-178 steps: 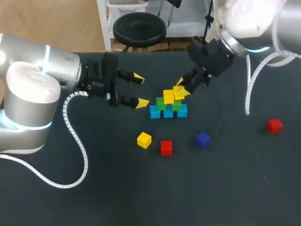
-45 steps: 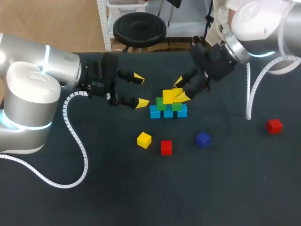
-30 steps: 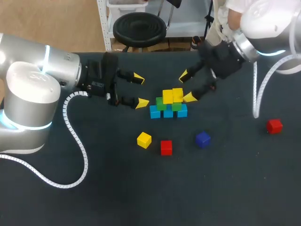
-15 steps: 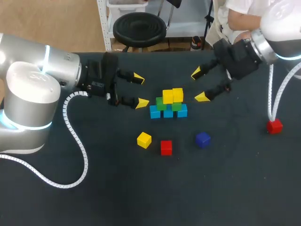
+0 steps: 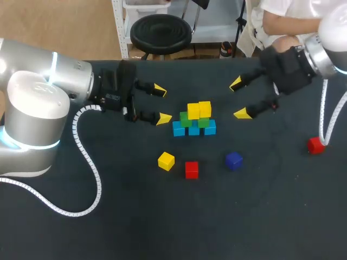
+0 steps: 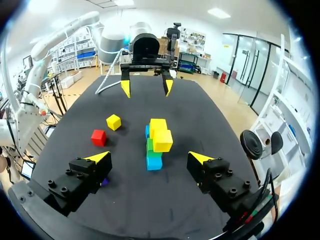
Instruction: Place the blue cubes, place green cubes on the blue cubes, place the yellow cubes on the green cubes, then place the red cubes on the yellow cubes, and place purple cube on the red cubes.
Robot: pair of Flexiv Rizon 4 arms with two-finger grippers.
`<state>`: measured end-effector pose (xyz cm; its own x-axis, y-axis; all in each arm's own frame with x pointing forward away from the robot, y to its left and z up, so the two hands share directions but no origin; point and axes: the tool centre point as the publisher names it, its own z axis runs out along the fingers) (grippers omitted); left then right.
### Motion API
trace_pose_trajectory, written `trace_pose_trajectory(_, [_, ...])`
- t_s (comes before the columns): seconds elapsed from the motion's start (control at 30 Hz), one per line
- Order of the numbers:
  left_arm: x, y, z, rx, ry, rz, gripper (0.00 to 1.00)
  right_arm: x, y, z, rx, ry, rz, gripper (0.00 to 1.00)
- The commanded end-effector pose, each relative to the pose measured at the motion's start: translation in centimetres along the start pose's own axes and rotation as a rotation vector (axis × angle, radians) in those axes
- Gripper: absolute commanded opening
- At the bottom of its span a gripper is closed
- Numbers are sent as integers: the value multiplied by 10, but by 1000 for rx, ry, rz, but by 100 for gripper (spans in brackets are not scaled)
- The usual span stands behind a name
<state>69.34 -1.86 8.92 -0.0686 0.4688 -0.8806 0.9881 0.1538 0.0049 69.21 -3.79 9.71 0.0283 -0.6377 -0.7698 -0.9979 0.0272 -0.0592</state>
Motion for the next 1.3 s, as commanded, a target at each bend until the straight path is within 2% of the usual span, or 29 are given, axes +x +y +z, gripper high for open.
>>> trace_pose_trajectory(0.03, [1, -1, 0, -2, -5, 3, 100, 1, 2, -1, 5, -2, -1, 100])
trace_pose_trajectory(0.37, [1, -3, -6, 3, -15, 23, 100, 1, 2, -1, 5, -2, -1, 100])
trace_pose_trajectory(0.57, [-4, -28, -28, 42, 17, 116, 100, 1, 2, -1, 5, -2, -1, 100])
trace_pose_trajectory(0.87, [7, -67, -36, 201, 83, 180, 100, 1, 2, -1, 5, -2, -1, 100])
trace_pose_trajectory(0.93, [12, -69, -35, 182, 104, 154, 100, 1, 2, -1, 5, -2, -1, 100])
trace_pose_trajectory(1.3, [12, -69, -35, 182, 104, 154, 100, 1, 2, -1, 5, -2, -1, 100])
